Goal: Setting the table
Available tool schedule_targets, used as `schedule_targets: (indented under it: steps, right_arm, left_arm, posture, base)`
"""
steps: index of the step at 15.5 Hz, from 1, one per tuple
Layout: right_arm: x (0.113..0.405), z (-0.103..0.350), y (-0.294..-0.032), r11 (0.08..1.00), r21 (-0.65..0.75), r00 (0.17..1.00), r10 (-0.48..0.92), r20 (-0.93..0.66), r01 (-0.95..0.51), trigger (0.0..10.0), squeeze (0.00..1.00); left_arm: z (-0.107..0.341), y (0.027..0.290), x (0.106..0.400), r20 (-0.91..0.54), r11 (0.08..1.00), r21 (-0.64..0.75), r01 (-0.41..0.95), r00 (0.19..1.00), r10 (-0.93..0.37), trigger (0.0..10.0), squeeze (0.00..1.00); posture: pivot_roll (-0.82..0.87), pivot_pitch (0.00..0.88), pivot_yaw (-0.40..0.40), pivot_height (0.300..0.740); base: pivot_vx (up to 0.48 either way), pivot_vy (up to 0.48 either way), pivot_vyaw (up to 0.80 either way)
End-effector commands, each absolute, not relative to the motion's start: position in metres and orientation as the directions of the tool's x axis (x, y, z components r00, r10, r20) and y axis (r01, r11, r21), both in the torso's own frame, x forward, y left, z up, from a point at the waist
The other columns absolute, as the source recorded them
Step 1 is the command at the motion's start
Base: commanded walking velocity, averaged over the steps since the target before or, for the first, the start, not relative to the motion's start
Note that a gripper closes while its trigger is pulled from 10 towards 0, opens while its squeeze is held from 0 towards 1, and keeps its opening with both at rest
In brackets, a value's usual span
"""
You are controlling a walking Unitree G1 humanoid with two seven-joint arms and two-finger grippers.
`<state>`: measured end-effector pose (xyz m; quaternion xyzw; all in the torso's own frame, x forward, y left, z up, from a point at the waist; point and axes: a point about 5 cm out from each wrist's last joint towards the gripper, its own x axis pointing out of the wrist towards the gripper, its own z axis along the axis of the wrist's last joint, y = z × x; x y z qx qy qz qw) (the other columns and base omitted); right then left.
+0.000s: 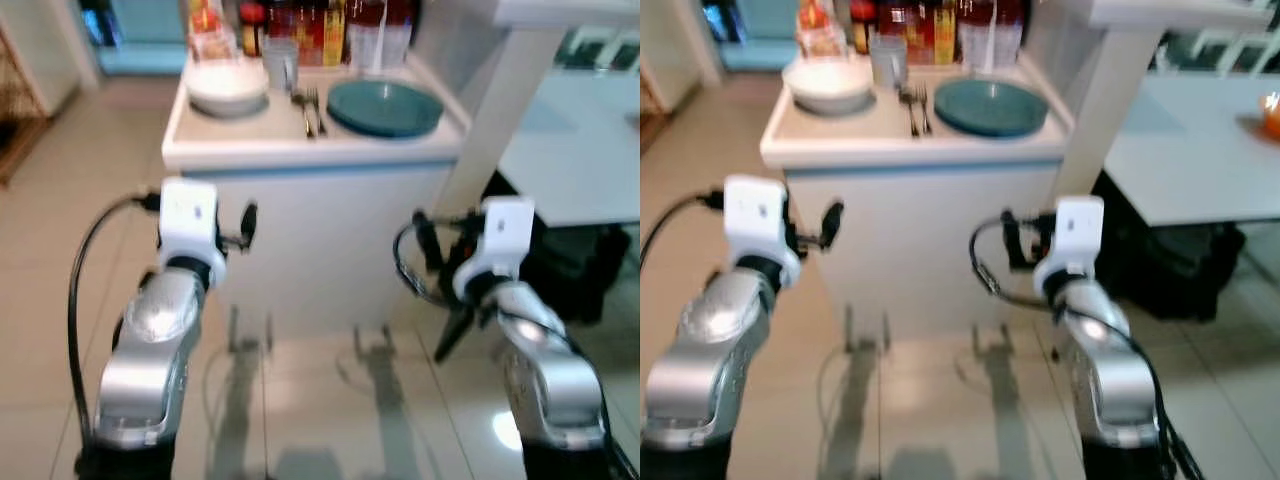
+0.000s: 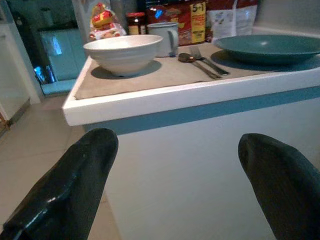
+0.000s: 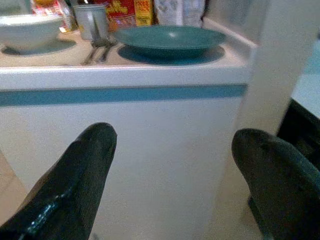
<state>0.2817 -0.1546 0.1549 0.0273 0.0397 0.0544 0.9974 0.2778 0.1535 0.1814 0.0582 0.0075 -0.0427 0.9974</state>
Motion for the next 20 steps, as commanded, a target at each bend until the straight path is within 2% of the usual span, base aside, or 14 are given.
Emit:
schedule_targets:
  steps: [1, 7, 11, 17, 20]
  right_arm:
    - [0.284, 0.157, -0.157, 0.993, 0.062, 0.991, 0.107, -0.080, -0.103, 10.0, 0.00]
    - [0.289, 0.164, -0.163, 0.992, 0.107, 0.996, 0.068, -0.063, -0.061, 10.0, 0.00]
    - [0.288, 0.171, -0.155, 0.989, 0.091, 0.993, 0.120, -0.003, -0.119, 10.0, 0.00]
    - [0.289, 0.173, -0.154, 0.988, 0.088, 0.991, 0.130, 0.014, -0.131, 10.0, 0.00]
    - [0.289, 0.180, -0.153, 0.981, 0.123, 0.988, 0.146, 0.055, -0.151, 10.0, 0.00]
  left_arm:
    - [0.186, 0.149, 0.278, -0.001, 0.988, 0.106, 0.109, 0.994, -0.110, 10.0, 0.00]
    - [0.191, 0.151, 0.277, 0.018, 0.986, 0.118, 0.118, 0.993, -0.121, 10.0, 0.00]
    - [0.193, 0.151, 0.276, 0.030, 0.986, 0.117, 0.115, 0.992, -0.119, 10.0, 0.00]
    - [0.193, 0.154, 0.275, 0.033, 0.987, 0.122, 0.106, 0.993, -0.110, 10.0, 0.00]
    - [0.199, 0.151, 0.275, 0.063, 0.986, 0.120, 0.118, 0.990, -0.126, 10.0, 0.00]
  posture:
    - [0.00, 0.000, -0.040, 0.740]
    - [0.00, 0.000, -0.047, 0.740]
    - [0.00, 0.000, -0.052, 0.740]
    - [0.01, 0.000, -0.055, 0.740]
    - [0.00, 0.000, -0.057, 0.740]
  base:
    - [0.428, 0.000, 0.00]
    - [0.433, 0.000, 0.00]
    - [0.433, 0.000, 0.00]
    - [0.437, 0.000, 0.00]
    - [0.437, 0.000, 0.00]
